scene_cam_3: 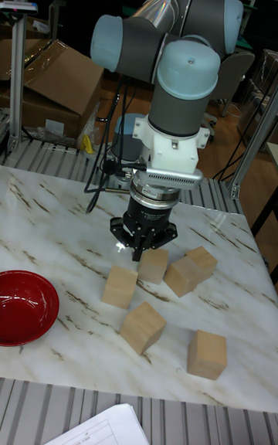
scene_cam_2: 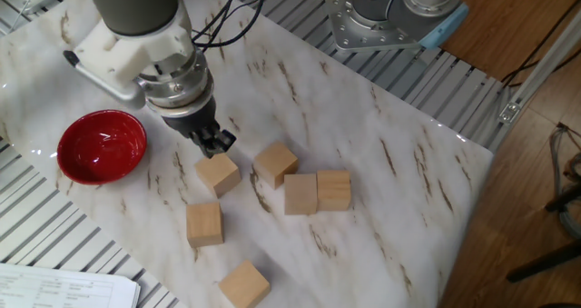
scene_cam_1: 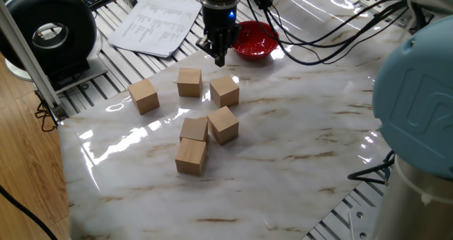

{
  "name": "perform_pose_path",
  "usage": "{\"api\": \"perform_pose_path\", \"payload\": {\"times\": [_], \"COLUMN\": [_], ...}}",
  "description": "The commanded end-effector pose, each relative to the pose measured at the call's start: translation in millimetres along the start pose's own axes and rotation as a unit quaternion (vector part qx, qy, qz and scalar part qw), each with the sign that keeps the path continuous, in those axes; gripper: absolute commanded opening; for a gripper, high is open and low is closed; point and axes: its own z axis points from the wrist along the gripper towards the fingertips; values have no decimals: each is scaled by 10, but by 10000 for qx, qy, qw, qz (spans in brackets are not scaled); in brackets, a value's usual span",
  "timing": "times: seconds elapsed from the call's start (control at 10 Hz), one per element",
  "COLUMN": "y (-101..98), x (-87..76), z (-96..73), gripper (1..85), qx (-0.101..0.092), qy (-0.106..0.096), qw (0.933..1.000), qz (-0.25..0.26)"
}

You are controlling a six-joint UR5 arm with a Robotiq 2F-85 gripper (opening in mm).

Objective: Stack the blocks into a pyramid shape

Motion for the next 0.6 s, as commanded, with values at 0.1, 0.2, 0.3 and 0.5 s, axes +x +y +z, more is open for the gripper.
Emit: {"api": "perform_pose_path", "payload": {"times": [0.1,0.2,0.3,0.5], "y": [-30,-6,-9,79], "x": [-116,-175,-215,-248], "z": [97,168,233,267], "gripper": [13,13,13,13], "qx": [122,64,80,-15], "qy": [-56,-107,-121,-97], "qw": [9999,9999,9999,9999], "qz": [-37,-11,-2,131]}}
